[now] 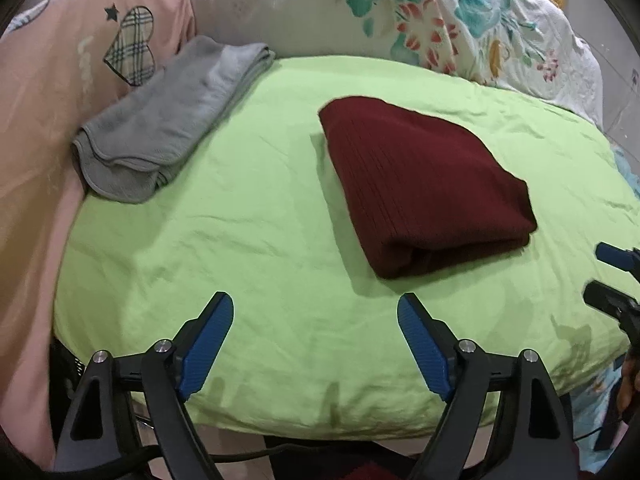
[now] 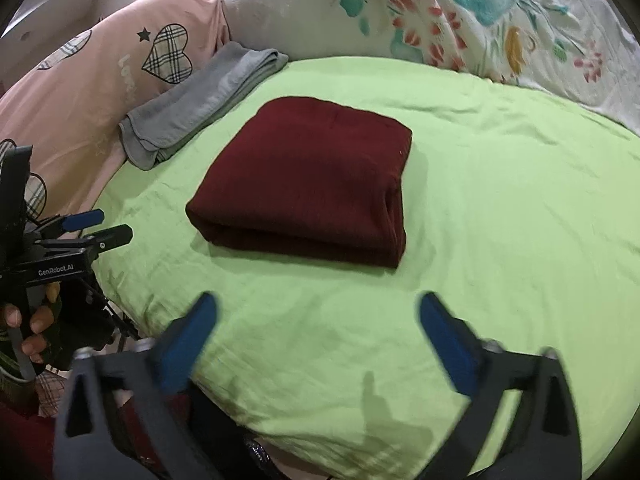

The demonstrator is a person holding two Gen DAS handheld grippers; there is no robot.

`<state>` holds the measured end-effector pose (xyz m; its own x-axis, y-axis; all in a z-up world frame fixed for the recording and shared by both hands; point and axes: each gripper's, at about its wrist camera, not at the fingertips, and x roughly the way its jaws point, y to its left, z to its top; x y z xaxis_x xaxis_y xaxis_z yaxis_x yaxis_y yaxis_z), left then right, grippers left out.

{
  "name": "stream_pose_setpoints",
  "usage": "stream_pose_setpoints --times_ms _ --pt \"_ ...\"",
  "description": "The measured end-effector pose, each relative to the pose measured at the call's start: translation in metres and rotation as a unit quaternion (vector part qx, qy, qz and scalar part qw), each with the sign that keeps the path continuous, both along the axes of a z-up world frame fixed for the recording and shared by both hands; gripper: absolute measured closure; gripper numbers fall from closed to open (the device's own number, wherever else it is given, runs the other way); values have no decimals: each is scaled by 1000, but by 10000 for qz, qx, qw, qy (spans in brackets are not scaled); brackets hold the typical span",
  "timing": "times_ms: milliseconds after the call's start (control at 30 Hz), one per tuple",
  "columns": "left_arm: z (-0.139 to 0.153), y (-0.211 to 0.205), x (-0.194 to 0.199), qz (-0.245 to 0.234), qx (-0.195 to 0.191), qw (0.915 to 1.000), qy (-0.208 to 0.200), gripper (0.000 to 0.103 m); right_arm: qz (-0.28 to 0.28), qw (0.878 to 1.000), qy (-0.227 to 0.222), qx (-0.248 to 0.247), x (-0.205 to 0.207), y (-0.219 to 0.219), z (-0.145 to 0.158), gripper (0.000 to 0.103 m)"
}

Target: Fold large clothes

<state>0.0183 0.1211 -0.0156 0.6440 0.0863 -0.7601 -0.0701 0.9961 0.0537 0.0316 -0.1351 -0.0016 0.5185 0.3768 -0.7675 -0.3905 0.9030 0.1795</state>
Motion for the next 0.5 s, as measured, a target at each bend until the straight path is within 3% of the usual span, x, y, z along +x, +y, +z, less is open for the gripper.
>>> stream_pose_setpoints --times_ms 233,500 --pt "-17 8 15 207 -11 9994 259 18 83 9998 199 38 5 14 -19 0" --pt "-24 3 24 146 77 9997 204 18 50 9992 386 77 17 15 -30 0"
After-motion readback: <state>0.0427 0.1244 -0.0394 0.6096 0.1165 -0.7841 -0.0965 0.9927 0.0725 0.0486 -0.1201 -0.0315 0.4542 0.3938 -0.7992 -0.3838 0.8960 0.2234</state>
